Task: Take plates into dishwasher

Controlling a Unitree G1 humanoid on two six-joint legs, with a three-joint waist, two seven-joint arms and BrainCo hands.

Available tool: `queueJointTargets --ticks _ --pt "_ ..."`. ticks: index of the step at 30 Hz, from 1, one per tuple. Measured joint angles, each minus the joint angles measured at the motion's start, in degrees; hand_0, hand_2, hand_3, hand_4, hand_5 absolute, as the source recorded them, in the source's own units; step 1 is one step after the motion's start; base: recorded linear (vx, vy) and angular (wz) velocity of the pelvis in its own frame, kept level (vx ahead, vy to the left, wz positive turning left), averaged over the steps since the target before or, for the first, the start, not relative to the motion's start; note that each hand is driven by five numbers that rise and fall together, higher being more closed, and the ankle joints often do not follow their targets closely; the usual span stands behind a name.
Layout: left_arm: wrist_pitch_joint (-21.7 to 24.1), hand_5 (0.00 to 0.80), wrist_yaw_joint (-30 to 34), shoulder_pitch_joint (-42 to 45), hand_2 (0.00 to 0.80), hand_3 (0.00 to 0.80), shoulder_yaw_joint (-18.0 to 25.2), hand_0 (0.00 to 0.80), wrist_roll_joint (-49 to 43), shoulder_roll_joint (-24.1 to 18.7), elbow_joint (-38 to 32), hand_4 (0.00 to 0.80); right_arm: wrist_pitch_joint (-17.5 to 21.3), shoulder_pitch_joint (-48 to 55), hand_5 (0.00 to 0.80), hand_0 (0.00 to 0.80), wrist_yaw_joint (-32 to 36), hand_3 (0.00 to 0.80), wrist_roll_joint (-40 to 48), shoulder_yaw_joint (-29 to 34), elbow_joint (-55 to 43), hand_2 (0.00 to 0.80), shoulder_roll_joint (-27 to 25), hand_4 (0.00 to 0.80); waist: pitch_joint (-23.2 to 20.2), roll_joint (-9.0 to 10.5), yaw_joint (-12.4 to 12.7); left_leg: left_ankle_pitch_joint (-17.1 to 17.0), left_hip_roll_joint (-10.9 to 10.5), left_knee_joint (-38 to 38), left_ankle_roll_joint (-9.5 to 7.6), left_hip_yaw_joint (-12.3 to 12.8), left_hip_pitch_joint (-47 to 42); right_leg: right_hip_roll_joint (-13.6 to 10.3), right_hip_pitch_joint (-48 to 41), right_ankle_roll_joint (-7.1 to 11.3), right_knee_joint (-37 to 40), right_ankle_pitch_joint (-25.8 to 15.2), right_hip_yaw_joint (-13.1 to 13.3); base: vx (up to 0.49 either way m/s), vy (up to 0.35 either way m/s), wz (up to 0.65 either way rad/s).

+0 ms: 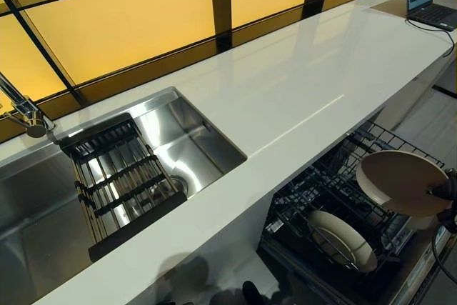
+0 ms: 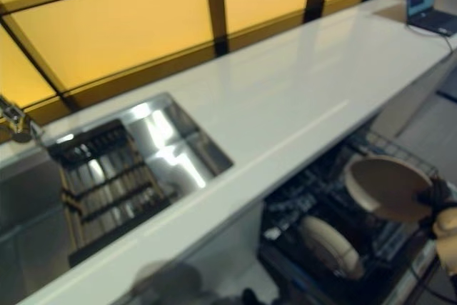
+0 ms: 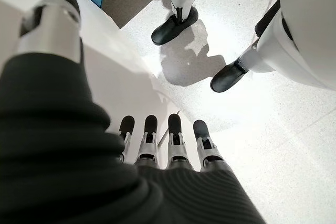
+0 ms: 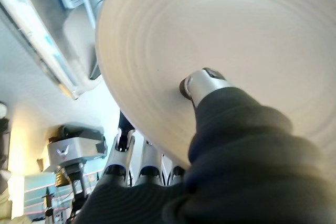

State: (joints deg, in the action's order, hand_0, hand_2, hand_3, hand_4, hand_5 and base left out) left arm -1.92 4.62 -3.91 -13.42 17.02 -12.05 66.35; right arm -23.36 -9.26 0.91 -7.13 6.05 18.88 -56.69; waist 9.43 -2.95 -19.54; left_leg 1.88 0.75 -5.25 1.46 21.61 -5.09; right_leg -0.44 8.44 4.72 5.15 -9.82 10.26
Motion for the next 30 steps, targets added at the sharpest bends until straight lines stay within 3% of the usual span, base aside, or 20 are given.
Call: queueJointTargets --ticks 13,30 --pt "0.02 0.0 -0.09 0.09 0.0 0.0 -0.02 0.0 0.08 0.52 -0.55 0.0 -2.41 -2.0 0.8 0.8 0.21 0.8 -0.23 -2.49 -0.82 0.8 2.62 0.8 0.09 -0.22 1.33 -0.1 0.01 0.02 -0.08 -0.67 0.05 -0.17 -0.24 -0.11 0.0 0.06 -0.58 -0.001 0.0 0.01" --pt "0.65 0.0 -0.02 0.08 0.0 0.0 -1.32 0.0 0.78 0.68 -1.87 0.0 -2.73 -3.23 0.8 0.8 2.32 0.8 -7.57 -10.1 4.54 0.8 7.05 0.8 1.79 -3.23 3.38 -0.44 -0.27 0.03 -0.35 -3.39 1.06 -0.9 -0.21 -0.56 0.02 0.36 -2.7 -0.013 0.005 0.06"
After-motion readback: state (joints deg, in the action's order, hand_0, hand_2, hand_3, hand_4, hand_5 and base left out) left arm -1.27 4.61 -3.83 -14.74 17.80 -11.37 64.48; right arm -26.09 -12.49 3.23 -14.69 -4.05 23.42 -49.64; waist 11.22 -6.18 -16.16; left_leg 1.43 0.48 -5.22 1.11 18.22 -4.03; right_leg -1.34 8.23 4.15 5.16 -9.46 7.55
